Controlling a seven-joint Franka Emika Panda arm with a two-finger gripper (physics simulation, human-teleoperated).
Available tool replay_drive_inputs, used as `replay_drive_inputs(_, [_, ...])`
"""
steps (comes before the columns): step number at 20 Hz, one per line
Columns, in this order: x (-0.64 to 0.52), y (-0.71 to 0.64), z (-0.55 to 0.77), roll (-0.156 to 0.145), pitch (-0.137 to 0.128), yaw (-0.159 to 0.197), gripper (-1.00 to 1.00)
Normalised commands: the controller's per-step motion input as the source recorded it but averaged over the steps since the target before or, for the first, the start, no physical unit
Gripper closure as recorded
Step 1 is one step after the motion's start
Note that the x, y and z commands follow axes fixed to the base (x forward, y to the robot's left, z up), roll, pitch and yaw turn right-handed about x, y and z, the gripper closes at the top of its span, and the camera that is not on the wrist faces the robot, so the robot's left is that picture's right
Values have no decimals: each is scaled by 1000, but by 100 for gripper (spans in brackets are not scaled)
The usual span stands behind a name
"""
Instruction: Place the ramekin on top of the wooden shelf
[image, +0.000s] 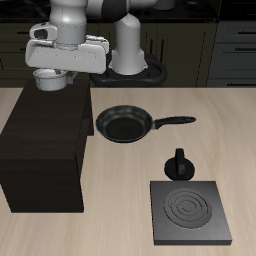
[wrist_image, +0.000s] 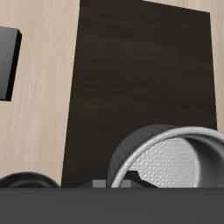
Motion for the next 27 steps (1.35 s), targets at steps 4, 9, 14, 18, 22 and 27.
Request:
replay_drive_inputs(4, [-64,74,-228,16,34,-9,100])
replay_drive_inputs(9, [10,-15,-256,0,46,-8,100])
replay_drive_inputs(14, [-8,-78,-256,-31,32,-25,100])
replay_drive_inputs(18, [-79,23,-33,-18,-15,6,-100])
replay_drive_inputs(22, [-33,8,41,6,-7,-4,-100])
replay_drive_inputs(27, [-51,7,112,-10,-20,14,-100])
